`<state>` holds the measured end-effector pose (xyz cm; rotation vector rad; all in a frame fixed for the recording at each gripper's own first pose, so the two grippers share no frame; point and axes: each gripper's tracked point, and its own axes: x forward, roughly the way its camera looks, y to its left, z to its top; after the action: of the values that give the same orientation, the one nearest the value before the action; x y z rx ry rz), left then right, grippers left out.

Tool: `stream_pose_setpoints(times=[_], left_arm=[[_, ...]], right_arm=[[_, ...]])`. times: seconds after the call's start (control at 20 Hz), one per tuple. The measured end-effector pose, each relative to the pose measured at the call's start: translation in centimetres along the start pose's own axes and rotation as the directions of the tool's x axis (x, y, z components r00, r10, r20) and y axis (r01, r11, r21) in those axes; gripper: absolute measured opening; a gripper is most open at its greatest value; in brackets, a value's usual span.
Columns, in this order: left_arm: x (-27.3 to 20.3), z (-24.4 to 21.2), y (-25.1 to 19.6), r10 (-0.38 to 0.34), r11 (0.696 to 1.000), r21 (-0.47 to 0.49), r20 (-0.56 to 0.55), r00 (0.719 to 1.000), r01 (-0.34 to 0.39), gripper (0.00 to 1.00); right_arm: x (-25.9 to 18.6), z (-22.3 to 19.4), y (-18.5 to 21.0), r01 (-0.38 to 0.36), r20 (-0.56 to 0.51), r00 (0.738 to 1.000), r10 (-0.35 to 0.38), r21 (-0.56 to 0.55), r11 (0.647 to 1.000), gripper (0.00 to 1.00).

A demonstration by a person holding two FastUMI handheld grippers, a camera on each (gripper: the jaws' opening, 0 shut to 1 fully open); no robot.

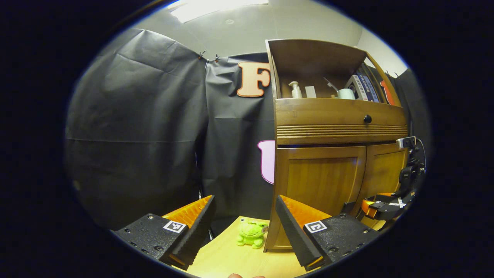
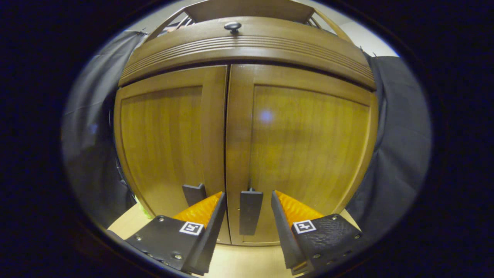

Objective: Open the right door of the double-door shoe cabinet with the right hand, and open the left door with the left hand.

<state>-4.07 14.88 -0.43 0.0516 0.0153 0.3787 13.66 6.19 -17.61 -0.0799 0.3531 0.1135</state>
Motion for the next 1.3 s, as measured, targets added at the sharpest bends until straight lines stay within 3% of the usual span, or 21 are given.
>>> stream_pose_setpoints(times=[0.05,0.1,0.15,0.25,0.35,0.4,0.45,0.75,0.9,1.1,1.15,1.3], left_arm=[[0.2,-0.2,0.0,0.003,1.000,-0.004,-0.006,1.000,-0.003,0.92],[0.3,-0.3,0.0,0.005,1.000,-0.008,-0.010,1.000,-0.005,0.92],[0.3,-0.4,-0.1,0.007,1.000,-0.010,-0.011,1.000,-0.007,0.92],[0.4,-0.4,-0.2,0.010,1.000,-0.010,-0.012,1.000,-0.010,0.92],[0.3,-0.5,-0.5,0.006,1.000,-0.012,-0.013,1.000,-0.006,0.96],[0.2,-0.5,-0.8,0.004,1.000,-0.013,-0.014,1.000,-0.005,0.96],[0.1,-0.6,-1.0,0.001,1.000,-0.014,-0.016,1.000,-0.001,0.96],[-0.8,-0.2,-2.5,-0.025,1.000,-0.008,-0.011,1.000,0.025,0.96],[-1.5,0.2,-3.2,-0.040,0.999,-0.009,-0.004,0.999,0.040,0.92],[-2.5,0.3,-4.6,-0.071,0.997,-0.014,0.000,0.997,0.071,0.96],[-2.7,0.3,-5.0,-0.082,0.997,-0.017,-0.002,0.997,0.082,0.96],[-3.4,-0.3,-6.8,-0.125,0.992,-0.034,-0.014,0.992,0.125,0.92]], right_arm=[[0.5,-0.3,-0.1,0.005,-0.011,1.000,-0.005,0.002,1.000,0.70],[0.8,-0.7,-0.1,0.000,-0.028,1.000,0.000,0.006,1.000,0.54],[0.8,-0.9,0.0,-0.002,-0.038,0.999,0.002,0.012,1.000,0.50],[1.7,-1.4,-0.2,0.005,-0.050,0.999,-0.004,0.018,1.000,0.51],[0.8,-0.8,0.0,0.016,-0.041,0.999,-0.014,0.061,0.998,0.33],[1.2,-1.0,-0.3,0.020,-0.036,0.999,-0.018,0.062,0.998,0.36],[1.3,-0.9,-0.4,0.023,-0.031,0.999,-0.021,0.065,0.998,0.26],[0.1,-0.7,-0.6,0.076,0.011,0.997,-0.077,0.057,0.995,0.29],[-0.4,-0.3,-0.6,0.072,0.002,0.997,-0.073,0.068,0.995,0.28],[-0.7,-0.4,-1.0,0.063,0.007,0.998,-0.064,0.081,0.995,0.31],[-0.4,-0.2,-1.0,0.059,0.009,0.998,-0.059,0.080,0.995,0.26],[-0.8,0.3,-1.0,0.061,0.012,0.998,-0.062,0.072,0.996,0.26]])
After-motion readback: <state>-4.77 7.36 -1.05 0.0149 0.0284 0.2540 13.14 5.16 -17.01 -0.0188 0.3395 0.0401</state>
